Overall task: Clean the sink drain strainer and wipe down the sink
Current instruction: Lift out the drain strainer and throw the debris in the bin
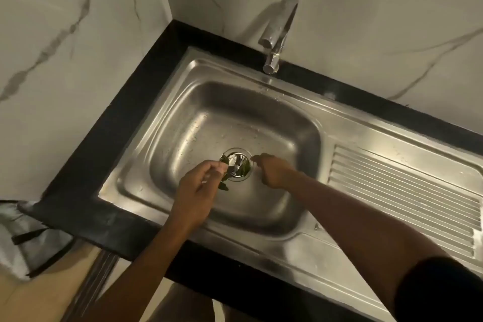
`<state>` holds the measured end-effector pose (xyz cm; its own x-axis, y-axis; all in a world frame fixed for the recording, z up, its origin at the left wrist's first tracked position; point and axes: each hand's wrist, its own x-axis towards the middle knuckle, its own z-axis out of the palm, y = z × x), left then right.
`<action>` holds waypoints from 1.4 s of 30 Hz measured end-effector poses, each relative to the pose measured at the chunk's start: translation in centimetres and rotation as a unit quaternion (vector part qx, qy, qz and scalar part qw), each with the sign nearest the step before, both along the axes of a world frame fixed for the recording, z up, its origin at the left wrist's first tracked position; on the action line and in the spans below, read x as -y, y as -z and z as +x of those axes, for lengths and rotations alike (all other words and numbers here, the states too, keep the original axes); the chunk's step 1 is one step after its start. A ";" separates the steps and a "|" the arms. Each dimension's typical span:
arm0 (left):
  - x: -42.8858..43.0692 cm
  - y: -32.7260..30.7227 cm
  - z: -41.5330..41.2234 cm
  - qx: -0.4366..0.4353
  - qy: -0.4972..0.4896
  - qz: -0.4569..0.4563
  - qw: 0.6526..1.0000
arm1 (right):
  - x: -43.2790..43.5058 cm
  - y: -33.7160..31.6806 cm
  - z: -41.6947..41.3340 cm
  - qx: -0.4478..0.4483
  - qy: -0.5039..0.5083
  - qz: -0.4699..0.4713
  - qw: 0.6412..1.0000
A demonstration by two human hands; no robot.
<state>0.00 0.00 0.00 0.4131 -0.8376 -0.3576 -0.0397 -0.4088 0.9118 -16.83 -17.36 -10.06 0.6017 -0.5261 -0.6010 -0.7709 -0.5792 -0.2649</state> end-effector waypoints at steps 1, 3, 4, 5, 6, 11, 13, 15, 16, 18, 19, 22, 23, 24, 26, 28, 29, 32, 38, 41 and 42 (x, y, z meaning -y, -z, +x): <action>0.2 0.7 0.2 -0.005 0.001 0.003 1.000 | 0.6 0.4 0.4 -0.008 -0.023 -0.016 1.000; 0.3 1.5 0.5 0.005 0.003 0.013 1.000 | 1.5 0.8 0.9 -0.019 -0.069 -0.047 0.996; 0.1 1.9 0.6 0.001 0.005 0.021 1.000 | 1.8 1.1 1.2 -0.028 -0.083 -0.054 0.995; 0.1 2.2 0.8 0.002 0.004 0.024 1.000 | 2.2 1.7 1.6 -0.034 -0.107 -0.065 0.992; 0.0 2.4 0.9 0.001 0.006 0.027 1.000 | 2.2 2.1 2.0 -0.041 -0.128 -0.072 0.988; 0.1 2.8 1.7 -0.005 0.012 0.041 0.999 | 3.4 3.6 2.8 -0.033 -0.151 -0.089 0.984; 0.2 2.7 1.7 -0.007 0.017 0.038 0.999 | 3.6 4.2 2.9 0.003 -0.162 -0.110 0.981; 0.3 2.8 1.8 -0.014 0.020 0.037 0.999 | 3.8 4.7 2.9 0.011 -0.180 -0.119 0.976; 0.4 2.9 1.8 -0.016 0.019 0.038 0.999 | 3.9 5.1 2.8 0.011 -0.189 -0.116 0.975; 0.6 3.1 1.8 -0.020 0.025 0.041 0.999 | 4.2 5.2 2.8 0.014 -0.204 -0.117 0.972; 0.7 3.2 1.8 -0.022 0.025 0.042 0.999 | 4.3 5.4 2.8 0.014 -0.208 -0.119 0.971; 1.0 3.3 1.9 -0.023 0.027 0.044 0.998 | 4.3 5.5 2.9 0.018 -0.176 -0.100 0.979; 1.0 3.3 1.9 -0.022 0.029 0.041 0.998 | 4.3 5.7 2.9 0.023 -0.171 -0.091 0.981; 1.1 3.3 1.9 -0.018 0.030 0.041 0.999 | 4.4 5.8 3.0 0.028 -0.174 -0.087 0.980; 1.1 3.3 2.0 -0.016 0.031 0.042 0.998 | 4.4 6.3 3.0 0.036 -0.195 -0.090 0.976; 1.1 3.3 2.1 -0.015 0.031 0.040 0.999 | 4.4 6.5 2.9 0.067 -0.249 -0.108 0.960; 1.1 3.3 2.1 -0.014 0.029 0.038 0.999 | 4.5 6.5 2.8 0.084 -0.277 -0.115 0.950; 1.1 3.4 2.4 -0.011 0.026 0.036 0.999 | 4.5 6.2 2.6 0.146 -0.286 -0.122 0.939; 1.4 2.4 2.9 -0.016 0.026 0.026 0.999 | 3.7 4.0 1.8 0.126 -0.153 -0.010 0.980; 1.7 1.8 3.2 -0.031 0.017 0.033 0.999 | 2.6 2.6 1.3 0.129 -0.013 0.091 0.987; 1.9 1.7 3.3 -0.036 0.013 0.036 0.999 | 2.2 2.2 1.2 0.134 0.024 0.114 0.984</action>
<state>3.35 -1.87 -1.72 0.3628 -0.8192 -0.4442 0.0128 -0.4722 0.8814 -15.65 -19.61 -12.26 0.7325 -0.4268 -0.5304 -0.6807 -0.4463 -0.5809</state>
